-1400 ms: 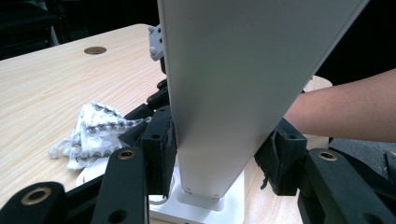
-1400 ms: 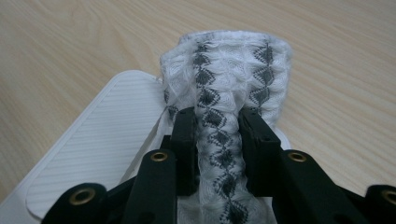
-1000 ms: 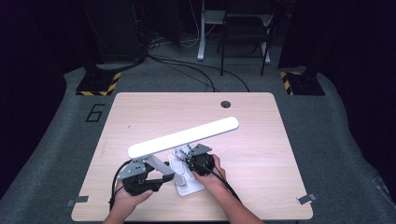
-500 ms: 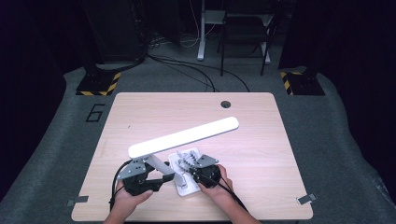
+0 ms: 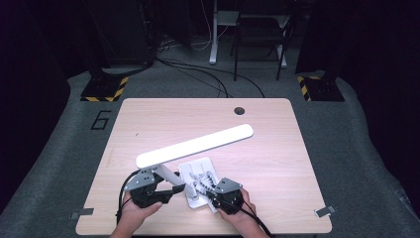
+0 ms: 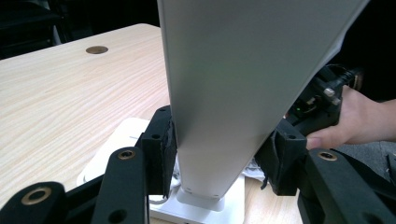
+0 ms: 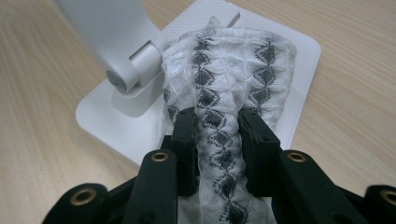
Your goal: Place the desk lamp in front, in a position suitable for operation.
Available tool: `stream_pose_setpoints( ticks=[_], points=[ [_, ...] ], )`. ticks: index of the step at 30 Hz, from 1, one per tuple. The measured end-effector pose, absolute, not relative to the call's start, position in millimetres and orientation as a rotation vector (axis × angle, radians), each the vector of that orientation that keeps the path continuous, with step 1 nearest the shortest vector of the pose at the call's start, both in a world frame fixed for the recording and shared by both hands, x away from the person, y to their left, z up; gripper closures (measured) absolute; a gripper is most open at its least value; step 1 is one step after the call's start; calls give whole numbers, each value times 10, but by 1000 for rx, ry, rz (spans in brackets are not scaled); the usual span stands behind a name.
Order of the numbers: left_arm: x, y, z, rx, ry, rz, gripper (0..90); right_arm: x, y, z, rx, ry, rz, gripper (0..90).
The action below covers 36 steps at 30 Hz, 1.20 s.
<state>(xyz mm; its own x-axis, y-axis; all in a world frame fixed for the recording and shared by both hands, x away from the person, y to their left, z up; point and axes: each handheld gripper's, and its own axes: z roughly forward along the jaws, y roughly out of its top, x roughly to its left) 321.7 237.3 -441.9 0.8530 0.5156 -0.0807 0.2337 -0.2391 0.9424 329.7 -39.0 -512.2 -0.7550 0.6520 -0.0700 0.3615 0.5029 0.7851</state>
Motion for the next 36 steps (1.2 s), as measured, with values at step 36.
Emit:
stream_pose_setpoints(
  ticks=[36],
  points=[
    [3222, 2375, -4419, 1830, 555, 290, 525, 3429, -96, -5052, 846, 2450, 1061, 724]
  ],
)
